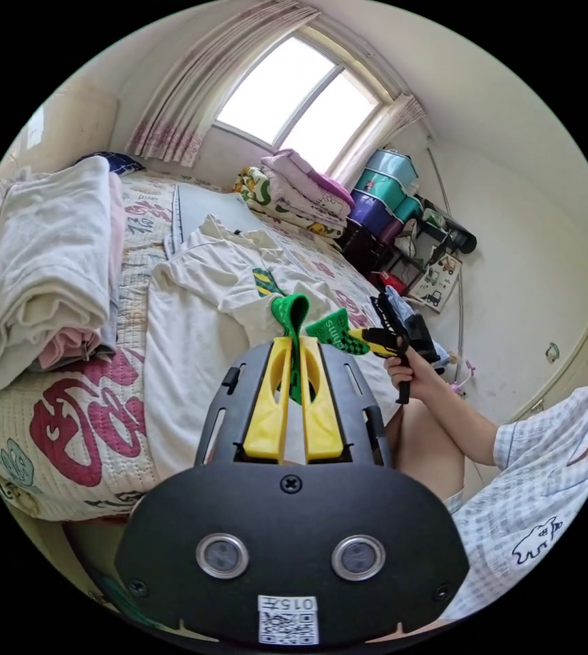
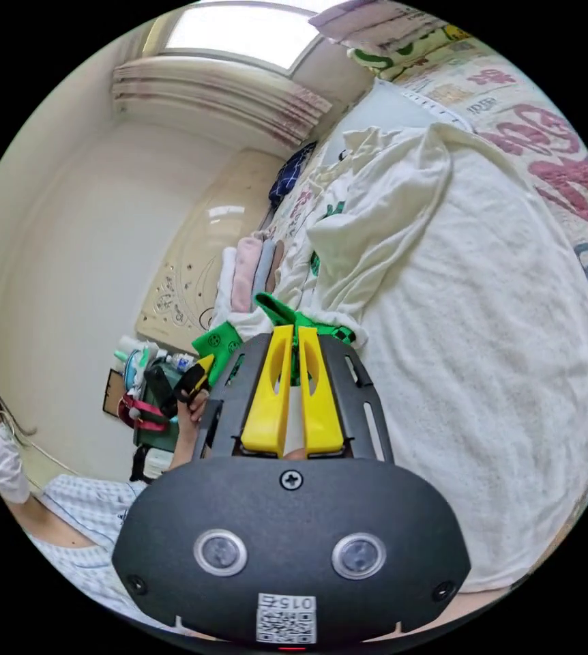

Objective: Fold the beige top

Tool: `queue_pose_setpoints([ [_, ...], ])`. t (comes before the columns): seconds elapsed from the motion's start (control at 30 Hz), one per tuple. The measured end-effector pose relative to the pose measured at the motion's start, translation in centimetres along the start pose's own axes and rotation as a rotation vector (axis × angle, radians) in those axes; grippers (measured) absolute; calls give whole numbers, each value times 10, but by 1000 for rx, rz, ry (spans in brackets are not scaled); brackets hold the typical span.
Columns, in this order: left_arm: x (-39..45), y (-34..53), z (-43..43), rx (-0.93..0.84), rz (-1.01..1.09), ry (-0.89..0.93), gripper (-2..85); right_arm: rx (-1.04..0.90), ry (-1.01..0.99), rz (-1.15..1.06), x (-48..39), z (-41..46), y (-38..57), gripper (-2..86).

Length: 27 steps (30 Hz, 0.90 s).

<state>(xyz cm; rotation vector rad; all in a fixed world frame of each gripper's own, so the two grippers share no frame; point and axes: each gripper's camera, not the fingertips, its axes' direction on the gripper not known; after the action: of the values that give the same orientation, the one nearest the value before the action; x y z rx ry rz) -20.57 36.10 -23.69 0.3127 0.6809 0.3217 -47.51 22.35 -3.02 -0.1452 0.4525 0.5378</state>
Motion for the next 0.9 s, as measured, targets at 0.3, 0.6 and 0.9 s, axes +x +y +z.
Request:
queue_pose_setpoints([
  [0.3, 3, 1, 7, -16, -1, -16, -2, 70, -193, 88, 10, -10, 3, 53],
  [0.6, -3, 8, -2, 24, -41, -3, -3, -390, 386, -574, -146, 144, 83, 165],
  [0.9, -1, 17, -11, 38, -41, -3, -2, -424, 622, -892, -212, 217, 175, 160],
])
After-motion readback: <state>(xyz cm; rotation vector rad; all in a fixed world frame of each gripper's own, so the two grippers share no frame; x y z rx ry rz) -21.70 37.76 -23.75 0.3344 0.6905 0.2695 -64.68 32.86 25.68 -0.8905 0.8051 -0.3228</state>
